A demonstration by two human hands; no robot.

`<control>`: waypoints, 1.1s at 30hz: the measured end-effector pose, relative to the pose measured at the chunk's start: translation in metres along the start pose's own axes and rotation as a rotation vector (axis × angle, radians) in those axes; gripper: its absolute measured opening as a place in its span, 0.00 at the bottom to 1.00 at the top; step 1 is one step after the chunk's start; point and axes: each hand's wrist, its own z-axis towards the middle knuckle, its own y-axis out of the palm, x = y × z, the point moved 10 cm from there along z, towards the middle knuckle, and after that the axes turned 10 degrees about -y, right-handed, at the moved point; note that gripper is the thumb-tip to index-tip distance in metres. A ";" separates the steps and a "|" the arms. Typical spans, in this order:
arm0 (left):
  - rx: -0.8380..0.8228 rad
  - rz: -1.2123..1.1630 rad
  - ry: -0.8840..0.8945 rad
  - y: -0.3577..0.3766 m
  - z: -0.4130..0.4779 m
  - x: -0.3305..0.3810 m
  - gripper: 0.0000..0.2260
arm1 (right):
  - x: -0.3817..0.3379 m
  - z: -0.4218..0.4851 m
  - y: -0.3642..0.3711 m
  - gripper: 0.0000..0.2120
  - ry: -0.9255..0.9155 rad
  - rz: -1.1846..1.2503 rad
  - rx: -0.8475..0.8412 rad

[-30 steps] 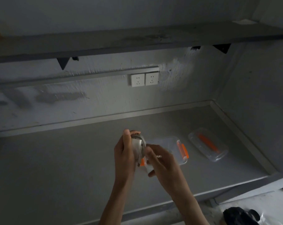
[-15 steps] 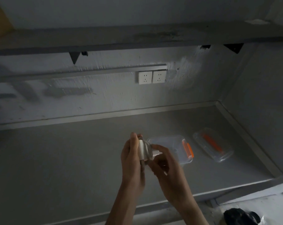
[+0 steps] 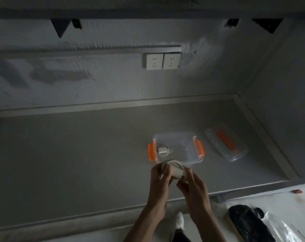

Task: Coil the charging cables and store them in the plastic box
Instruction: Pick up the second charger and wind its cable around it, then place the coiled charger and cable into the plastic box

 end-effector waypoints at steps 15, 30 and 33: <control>0.284 0.061 -0.105 0.061 0.135 -0.008 0.16 | -0.020 0.185 -0.048 0.19 -0.229 -0.762 -0.250; 0.480 -0.185 -0.408 0.053 0.221 -0.085 0.15 | -0.001 0.218 -0.080 0.25 -0.181 -1.174 -0.214; 0.483 -0.249 -0.449 0.057 0.232 -0.093 0.12 | -0.001 0.219 -0.082 0.26 -0.200 -1.195 -0.196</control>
